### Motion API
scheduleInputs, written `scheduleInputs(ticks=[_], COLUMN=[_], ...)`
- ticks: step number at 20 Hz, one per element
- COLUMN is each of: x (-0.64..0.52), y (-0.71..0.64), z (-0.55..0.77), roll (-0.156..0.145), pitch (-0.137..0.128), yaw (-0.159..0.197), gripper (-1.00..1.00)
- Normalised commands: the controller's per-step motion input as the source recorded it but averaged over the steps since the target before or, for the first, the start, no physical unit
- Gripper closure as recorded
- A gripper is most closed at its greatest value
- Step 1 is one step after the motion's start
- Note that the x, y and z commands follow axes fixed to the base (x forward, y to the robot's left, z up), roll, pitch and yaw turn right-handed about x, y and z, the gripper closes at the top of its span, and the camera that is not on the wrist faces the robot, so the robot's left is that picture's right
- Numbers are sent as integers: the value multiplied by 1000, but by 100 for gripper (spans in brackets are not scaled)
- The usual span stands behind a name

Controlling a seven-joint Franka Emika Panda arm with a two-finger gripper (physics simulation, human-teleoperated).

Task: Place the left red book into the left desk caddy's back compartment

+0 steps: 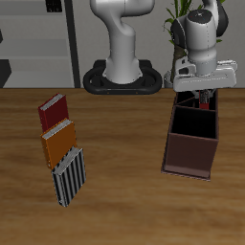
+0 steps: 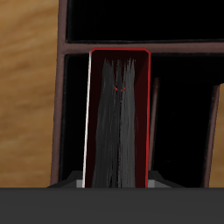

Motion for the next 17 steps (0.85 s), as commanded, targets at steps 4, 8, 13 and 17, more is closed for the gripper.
scheduleInputs(ticks=[4,8,13,17], x=[-10,47,30,38], y=[115,-48,-91,-132], z=[-177,-83,11,133], roll=[139,7,-17,-15], pitch=[46,31,5,-22], yaw=[26,-3,3,-6], gripper=[-100,-100,-100,-100])
